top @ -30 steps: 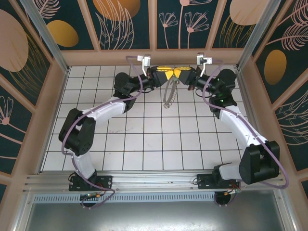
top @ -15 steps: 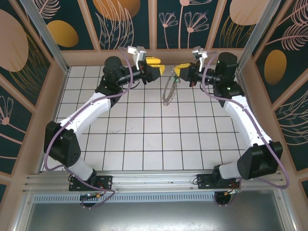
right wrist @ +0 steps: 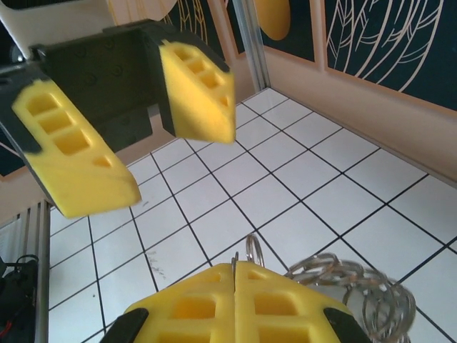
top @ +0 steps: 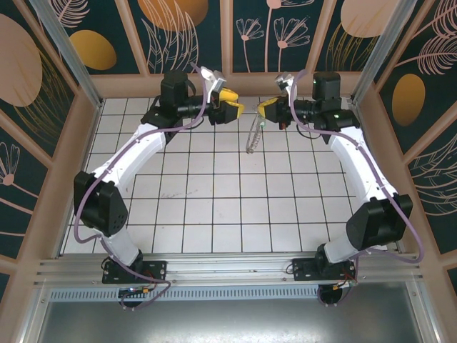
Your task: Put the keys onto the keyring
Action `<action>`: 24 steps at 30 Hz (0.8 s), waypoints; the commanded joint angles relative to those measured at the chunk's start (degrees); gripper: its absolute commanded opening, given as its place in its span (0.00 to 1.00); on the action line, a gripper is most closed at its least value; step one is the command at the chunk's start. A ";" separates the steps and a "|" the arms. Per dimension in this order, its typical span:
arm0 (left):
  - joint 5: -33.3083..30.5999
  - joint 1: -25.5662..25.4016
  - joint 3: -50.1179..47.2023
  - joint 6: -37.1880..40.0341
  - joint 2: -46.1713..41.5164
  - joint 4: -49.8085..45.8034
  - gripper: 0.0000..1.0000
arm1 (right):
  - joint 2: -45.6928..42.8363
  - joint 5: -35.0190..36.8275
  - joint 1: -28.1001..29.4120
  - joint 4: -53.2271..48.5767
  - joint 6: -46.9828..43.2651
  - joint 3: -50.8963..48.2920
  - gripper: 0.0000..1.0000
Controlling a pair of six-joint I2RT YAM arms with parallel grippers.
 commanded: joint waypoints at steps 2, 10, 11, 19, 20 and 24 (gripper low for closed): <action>6.71 0.29 2.61 3.56 2.73 -5.67 0.56 | 0.58 -5.56 -0.39 -2.48 -4.04 2.34 0.00; 12.76 0.25 1.21 -0.21 4.74 -0.51 0.51 | 1.16 -9.53 -0.95 4.20 -0.24 -2.57 0.00; 13.31 0.24 1.44 -0.27 5.05 -0.40 0.51 | 1.33 -9.83 -0.95 4.62 -0.15 -2.97 0.00; 16.09 0.23 4.93 0.25 8.20 -1.66 0.50 | 2.68 -11.23 -0.93 5.30 -0.08 -4.04 0.00; 16.25 0.23 5.22 0.32 8.55 -1.95 0.50 | 2.78 -11.34 -0.90 5.38 -0.06 -4.05 0.00; 16.99 0.23 6.24 0.45 9.67 -2.25 0.49 | 2.90 -11.86 -0.91 5.38 -0.08 -3.99 0.00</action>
